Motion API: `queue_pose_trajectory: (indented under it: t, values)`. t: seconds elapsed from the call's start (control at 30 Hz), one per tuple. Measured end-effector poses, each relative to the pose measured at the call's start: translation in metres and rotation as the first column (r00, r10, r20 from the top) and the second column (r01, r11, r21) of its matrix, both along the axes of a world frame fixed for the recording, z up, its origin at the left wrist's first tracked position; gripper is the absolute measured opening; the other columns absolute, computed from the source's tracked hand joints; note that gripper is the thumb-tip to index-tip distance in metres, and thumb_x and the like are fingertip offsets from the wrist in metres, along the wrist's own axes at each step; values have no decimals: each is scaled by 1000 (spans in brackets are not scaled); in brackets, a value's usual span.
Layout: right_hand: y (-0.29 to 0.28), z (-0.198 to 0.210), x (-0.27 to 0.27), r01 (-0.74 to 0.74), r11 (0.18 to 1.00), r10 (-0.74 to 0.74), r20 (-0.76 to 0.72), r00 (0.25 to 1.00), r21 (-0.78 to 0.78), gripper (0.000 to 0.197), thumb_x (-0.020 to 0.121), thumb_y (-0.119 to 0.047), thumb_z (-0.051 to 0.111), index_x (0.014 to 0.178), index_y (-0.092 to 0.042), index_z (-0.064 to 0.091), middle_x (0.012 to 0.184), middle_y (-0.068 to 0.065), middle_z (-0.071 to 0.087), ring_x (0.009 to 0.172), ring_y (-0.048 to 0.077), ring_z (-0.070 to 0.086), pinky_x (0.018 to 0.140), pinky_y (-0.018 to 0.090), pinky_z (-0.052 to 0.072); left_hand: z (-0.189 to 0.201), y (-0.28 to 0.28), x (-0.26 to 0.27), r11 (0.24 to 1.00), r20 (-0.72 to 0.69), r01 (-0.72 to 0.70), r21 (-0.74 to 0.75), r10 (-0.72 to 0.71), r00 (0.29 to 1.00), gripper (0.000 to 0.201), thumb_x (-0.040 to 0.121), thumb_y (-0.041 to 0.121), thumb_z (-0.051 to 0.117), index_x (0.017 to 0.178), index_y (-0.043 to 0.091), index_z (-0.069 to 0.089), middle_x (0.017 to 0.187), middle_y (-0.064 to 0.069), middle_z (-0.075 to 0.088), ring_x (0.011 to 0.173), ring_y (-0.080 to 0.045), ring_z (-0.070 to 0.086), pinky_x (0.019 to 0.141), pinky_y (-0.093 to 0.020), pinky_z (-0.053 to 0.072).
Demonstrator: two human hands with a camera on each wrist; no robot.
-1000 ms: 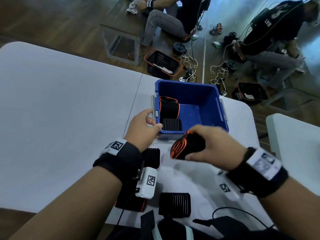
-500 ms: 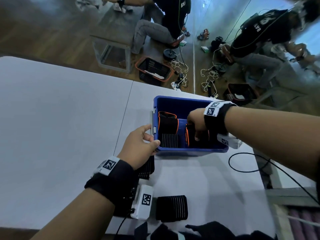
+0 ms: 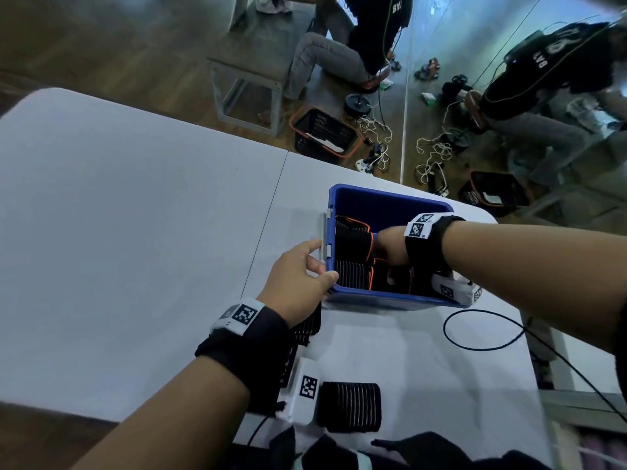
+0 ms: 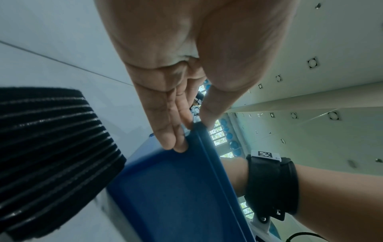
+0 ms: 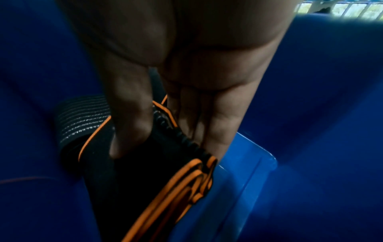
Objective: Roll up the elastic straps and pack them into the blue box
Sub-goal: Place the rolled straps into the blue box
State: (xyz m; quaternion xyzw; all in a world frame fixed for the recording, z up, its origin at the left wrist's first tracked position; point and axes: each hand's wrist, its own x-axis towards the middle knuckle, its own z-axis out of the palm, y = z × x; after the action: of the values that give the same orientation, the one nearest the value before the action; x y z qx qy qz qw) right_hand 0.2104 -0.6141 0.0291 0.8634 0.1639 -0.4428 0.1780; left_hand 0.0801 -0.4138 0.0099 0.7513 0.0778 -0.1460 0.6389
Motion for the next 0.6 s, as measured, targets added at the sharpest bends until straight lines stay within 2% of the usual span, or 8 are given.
queue_pose_trajectory:
  t: [0.07, 0.13, 0.2, 0.23, 0.3, 0.4, 0.5, 0.6]
  values:
    - [-3, 0, -2, 15, 1000, -15, 3, 1000, -1, 34, 69, -23, 88, 91, -24, 62, 84, -5, 66, 84, 21, 66, 74, 29, 52, -1, 0, 1, 1000, -4, 7, 19, -7, 1000, 68, 88, 20, 73, 149, 23, 45, 82, 6, 67, 86, -13, 73, 96, -45, 57]
    - [-5, 2, -3, 22, 1000, -22, 6, 1000, 1, 32, 67, -27, 88, 91, -23, 67, 86, -3, 72, 84, 21, 69, 77, 33, 57, 0, 1, 3, 997, -1, 28, 69, -28, 1000, 65, 88, 23, 73, 147, 24, 46, 87, 5, 69, 93, -11, 70, 99, -38, 53]
    - [-10, 8, -2, 45, 999, -45, 50, 998, 3, 44, 64, -34, 90, 100, -19, 69, 95, -1, 75, 88, 22, 71, 82, 34, 58, 4, 3, 6, 987, 8, 57, 149, -59, 998, 61, 87, 27, 74, 142, 27, 48, 96, 4, 66, 94, -7, 66, 91, -27, 49]
    - [-12, 11, 0, 58, 998, -60, 75, 995, 20, 52, 63, -36, 90, 107, -19, 68, 99, 0, 75, 90, 22, 71, 83, 34, 57, 4, 5, 7, 980, 12, 65, 188, -68, 998, 60, 86, 30, 75, 140, 28, 50, 103, 4, 63, 94, -8, 65, 87, -26, 49]
    - [-19, 24, -3, 89, 992, -102, 151, 983, 91, 64, 64, -37, 90, 119, -19, 62, 106, 0, 73, 95, 22, 69, 85, 33, 55, 8, 6, 12, 965, 27, 85, 249, -95, 995, 57, 85, 37, 74, 137, 28, 51, 118, 2, 56, 96, -14, 63, 85, -29, 51]
    - [-30, 56, -16, 63, 973, -131, 308, 942, 220, 56, 69, -35, 85, 117, -19, 60, 108, 0, 68, 95, 22, 63, 81, 32, 52, 16, 6, 23, 962, 66, 60, 266, -81, 995, 55, 90, 42, 69, 140, 30, 48, 129, 2, 53, 103, -18, 64, 92, -37, 54]
    - [-37, 87, -52, 78, 895, -259, 369, 892, 439, 40, 74, -33, 82, 106, -21, 62, 96, -6, 68, 88, 16, 63, 80, 33, 52, 22, 4, 34, 967, 68, 61, 249, -80, 994, 56, 91, 37, 68, 142, 31, 47, 126, 5, 56, 99, -15, 68, 95, -39, 53]
    - [-35, 99, -102, 145, 737, -392, 243, 887, 660, 30, 74, -24, 81, 99, -23, 63, 85, -10, 69, 76, 5, 63, 75, 24, 52, 21, 1, 38, 964, 40, 97, 248, -111, 993, 54, 87, 35, 71, 138, 32, 54, 118, 5, 63, 99, -18, 69, 97, -45, 54]
